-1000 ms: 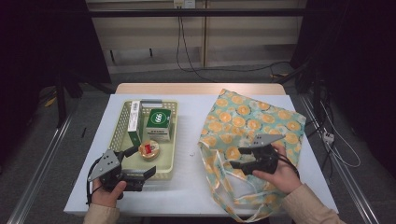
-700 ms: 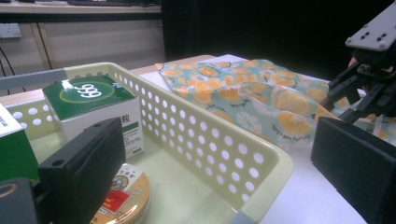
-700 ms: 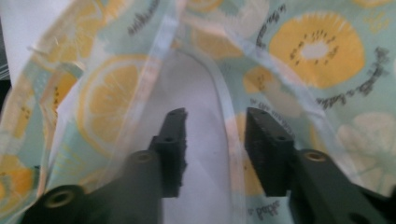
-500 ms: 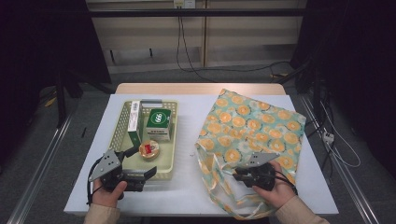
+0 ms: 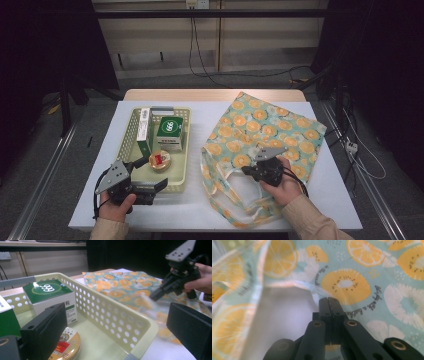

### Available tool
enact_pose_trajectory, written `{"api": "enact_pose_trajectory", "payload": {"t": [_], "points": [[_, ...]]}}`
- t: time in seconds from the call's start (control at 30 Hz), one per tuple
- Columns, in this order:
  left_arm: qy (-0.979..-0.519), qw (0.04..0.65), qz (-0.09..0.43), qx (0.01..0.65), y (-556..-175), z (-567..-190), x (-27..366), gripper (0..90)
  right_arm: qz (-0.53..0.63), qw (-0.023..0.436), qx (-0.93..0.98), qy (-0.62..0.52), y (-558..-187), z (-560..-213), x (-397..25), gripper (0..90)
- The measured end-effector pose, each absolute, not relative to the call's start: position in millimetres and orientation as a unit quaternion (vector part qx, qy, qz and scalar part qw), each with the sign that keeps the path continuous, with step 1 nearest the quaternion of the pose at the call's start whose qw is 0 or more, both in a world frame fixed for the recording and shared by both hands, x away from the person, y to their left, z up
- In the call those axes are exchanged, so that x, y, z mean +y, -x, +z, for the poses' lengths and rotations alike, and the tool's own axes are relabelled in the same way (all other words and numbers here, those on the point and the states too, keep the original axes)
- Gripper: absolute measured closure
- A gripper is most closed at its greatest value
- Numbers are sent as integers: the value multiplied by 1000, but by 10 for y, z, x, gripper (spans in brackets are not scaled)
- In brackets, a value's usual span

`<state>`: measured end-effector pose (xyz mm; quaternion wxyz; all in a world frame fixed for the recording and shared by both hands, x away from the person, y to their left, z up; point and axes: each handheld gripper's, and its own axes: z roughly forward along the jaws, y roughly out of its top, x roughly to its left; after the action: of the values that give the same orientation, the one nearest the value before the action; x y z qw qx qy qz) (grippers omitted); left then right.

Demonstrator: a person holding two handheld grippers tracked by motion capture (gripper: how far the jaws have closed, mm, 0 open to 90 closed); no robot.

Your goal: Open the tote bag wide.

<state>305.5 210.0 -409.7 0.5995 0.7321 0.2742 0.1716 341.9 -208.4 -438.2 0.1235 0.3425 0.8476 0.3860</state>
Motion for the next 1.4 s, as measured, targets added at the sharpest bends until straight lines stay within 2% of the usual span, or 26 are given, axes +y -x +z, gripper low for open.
{"api": "enact_pose_trajectory", "payload": {"t": [0.13, 0.27, 0.47, 0.57, 0.63, 0.67, 0.77, 1.03, 1.1, 1.27, 1.4], "points": [[-733, 599, 171, 274, -3052, -4100, 2107, 31, 397, 95, 850, -331, -3490, -4357, -1951, 900], [-733, 599, 171, 274, -3049, -4099, 2109, 31, 393, 63, 865, -306, -3379, -4401, -1807, 900], [-733, 600, 172, 272, -3044, -4090, 2096, 31, 402, 47, 870, -282, -3223, -4401, -1722, 900], [-733, 600, 172, 271, -3049, -4091, 2086, 31, 390, 53, 874, -284, -3223, -4440, -1754, 900], [-733, 600, 172, 271, -3047, -4089, 2085, 31, 404, 72, 864, -293, -3221, -4439, -1802, 781], [-733, 600, 172, 271, -3047, -4090, 2085, 31, 417, 72, 856, -297, -3215, -4423, -1823, 752], [-733, 599, 171, 274, -3052, -4098, 2086, 31, 422, 67, 855, -294, -3156, -4357, -1836, 736], [-735, 597, 171, 273, -3050, -4096, 2079, 31, 427, 51, 863, -266, -2869, -4187, -1683, 578], [-735, 597, 170, 273, -3050, -4098, 2078, 31, 431, 31, 863, -261, -2812, -4176, -1622, 577], [-734, 598, 171, 273, -3052, -4090, 2077, 31, 401, 15, 883, -241, -2732, -4356, -1435, 572], [-733, 598, 170, 275, -3050, -4095, 2089, 31, 383, 23, 891, -243, -2763, -4493, -1399, 593]]}}
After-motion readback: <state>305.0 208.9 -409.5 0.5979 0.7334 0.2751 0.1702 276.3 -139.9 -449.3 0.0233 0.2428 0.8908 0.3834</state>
